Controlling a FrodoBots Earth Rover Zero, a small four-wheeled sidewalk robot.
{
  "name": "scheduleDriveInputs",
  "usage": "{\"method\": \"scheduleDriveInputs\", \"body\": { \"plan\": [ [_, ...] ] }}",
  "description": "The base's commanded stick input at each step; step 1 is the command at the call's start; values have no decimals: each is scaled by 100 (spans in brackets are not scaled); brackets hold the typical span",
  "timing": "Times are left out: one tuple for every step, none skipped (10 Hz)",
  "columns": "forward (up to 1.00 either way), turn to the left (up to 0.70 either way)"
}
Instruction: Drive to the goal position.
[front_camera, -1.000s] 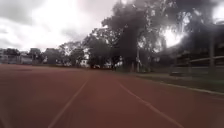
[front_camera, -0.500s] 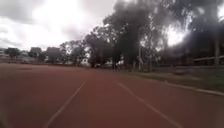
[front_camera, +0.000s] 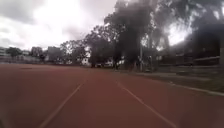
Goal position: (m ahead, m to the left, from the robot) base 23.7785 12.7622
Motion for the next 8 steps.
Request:
{"method": "scheduleDriveInputs", "body": {
  "plan": [
    [70, 0],
    [70, 0],
    [70, 0],
    [70, 0],
    [70, 0],
    [70, 0],
    [70, -14],
    [70, -24]
  ]
}}
